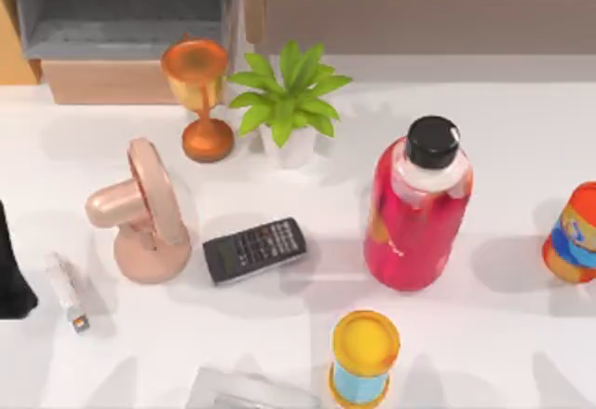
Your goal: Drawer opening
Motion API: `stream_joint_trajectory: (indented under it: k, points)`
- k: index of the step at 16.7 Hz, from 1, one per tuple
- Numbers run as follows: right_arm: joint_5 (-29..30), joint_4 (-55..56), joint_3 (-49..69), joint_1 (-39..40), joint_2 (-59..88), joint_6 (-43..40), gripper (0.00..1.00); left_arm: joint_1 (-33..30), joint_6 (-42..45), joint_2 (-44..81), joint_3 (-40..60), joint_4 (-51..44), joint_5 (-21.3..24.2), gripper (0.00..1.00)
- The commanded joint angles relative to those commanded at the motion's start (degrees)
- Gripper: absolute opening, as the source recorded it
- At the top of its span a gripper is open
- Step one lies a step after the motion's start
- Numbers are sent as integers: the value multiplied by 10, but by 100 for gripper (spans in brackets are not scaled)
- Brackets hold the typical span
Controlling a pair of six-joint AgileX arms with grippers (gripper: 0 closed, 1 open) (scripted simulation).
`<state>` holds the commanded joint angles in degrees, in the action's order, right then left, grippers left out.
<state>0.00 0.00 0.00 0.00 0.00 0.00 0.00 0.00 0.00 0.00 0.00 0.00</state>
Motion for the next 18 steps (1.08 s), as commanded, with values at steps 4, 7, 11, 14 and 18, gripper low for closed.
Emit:
stream_joint_trajectory:
  k: [4, 7, 11, 14, 18]
  points:
    - [0, 0, 0, 0, 0, 0, 100, -17, 0, 21, 18, 11, -16, 100]
    - [0, 0, 0, 0, 0, 0, 100, -64, 2, 97, 69, 42, -64, 100]
    - [0, 0, 0, 0, 0, 0, 100, -148, 4, 247, 159, 95, -146, 100]
    - [0, 0, 0, 0, 0, 0, 100, -205, 6, 353, 221, 132, -203, 100]
    - [0, 0, 0, 0, 0, 0, 100, -252, 7, 432, 271, 163, -250, 100]
